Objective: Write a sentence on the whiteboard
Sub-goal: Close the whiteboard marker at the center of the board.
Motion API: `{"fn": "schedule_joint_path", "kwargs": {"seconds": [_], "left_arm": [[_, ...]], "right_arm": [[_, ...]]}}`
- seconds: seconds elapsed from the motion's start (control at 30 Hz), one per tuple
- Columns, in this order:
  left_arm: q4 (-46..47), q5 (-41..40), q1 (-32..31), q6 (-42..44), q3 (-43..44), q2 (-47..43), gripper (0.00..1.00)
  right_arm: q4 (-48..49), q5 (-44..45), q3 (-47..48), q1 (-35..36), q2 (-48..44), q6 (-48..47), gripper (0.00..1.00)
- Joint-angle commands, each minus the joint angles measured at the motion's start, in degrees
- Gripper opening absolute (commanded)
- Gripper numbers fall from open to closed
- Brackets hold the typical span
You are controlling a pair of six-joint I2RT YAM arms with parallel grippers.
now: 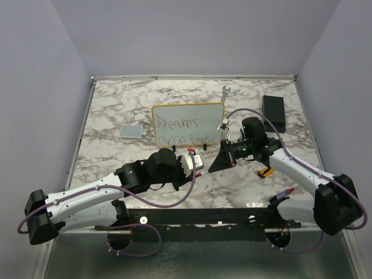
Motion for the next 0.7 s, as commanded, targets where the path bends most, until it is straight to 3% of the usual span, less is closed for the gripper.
{"fn": "schedule_joint_path", "kwargs": {"seconds": [0.0,0.67], "left_arm": [[5.9,0.3,-0.1,-1.1,0.6,0.0,0.00],[12.9,-4.6,-0.2,-5.3,-1.0,-2.0,0.00]], "right_arm": [[2.1,-0.2,-0.2,3.4,1.3,1.2,0.01],[16.1,1.7,-2.8,11.3,4.9,9.7,0.01]]}}
